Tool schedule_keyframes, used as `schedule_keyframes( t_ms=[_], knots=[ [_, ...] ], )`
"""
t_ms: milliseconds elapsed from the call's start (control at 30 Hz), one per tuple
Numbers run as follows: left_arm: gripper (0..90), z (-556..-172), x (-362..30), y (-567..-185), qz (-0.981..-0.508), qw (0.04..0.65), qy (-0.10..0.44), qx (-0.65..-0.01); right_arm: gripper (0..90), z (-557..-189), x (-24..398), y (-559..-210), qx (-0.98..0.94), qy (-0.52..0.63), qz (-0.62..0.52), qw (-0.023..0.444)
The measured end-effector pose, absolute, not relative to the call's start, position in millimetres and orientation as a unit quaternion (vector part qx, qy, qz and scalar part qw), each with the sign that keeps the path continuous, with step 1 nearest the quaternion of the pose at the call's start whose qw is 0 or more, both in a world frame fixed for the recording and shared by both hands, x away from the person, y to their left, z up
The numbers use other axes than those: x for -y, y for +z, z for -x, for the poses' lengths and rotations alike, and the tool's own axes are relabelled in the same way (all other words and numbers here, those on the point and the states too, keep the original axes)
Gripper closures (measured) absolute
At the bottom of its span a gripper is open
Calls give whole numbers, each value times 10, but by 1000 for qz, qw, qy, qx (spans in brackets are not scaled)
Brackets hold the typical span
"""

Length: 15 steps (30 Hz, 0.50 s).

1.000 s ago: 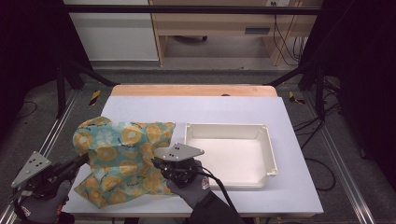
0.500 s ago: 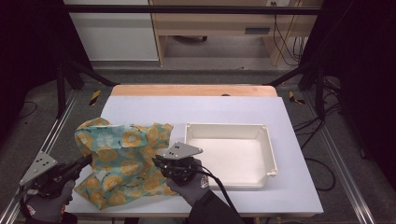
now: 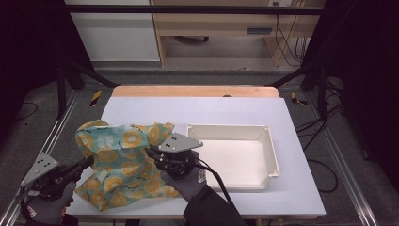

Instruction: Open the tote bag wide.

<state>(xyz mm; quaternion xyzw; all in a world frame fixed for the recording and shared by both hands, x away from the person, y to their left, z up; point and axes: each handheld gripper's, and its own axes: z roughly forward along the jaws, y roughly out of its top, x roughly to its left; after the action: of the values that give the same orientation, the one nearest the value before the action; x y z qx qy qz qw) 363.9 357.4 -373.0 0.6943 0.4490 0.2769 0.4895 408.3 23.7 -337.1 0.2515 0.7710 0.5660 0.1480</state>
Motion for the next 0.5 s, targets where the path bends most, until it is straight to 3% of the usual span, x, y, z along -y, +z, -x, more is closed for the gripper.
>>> schedule_keyframes(
  t_ms=[133, 300, 500],
  knots=[
    [819, -3588, -3614, -3628, -679, 506, 288, -448, 900, -4077, -214, -3388, -773, 568, -248, 136],
    [619, -3511, -3634, -3433, -654, 529, 308, -444, 900, -4056, -188, -3380, -777, 566, -243, 129],
    [450, -3550, -3591, -3297, -649, 529, 322, -441, 900, -4060, -215, -3404, -781, 562, -243, 127]
  ],
)
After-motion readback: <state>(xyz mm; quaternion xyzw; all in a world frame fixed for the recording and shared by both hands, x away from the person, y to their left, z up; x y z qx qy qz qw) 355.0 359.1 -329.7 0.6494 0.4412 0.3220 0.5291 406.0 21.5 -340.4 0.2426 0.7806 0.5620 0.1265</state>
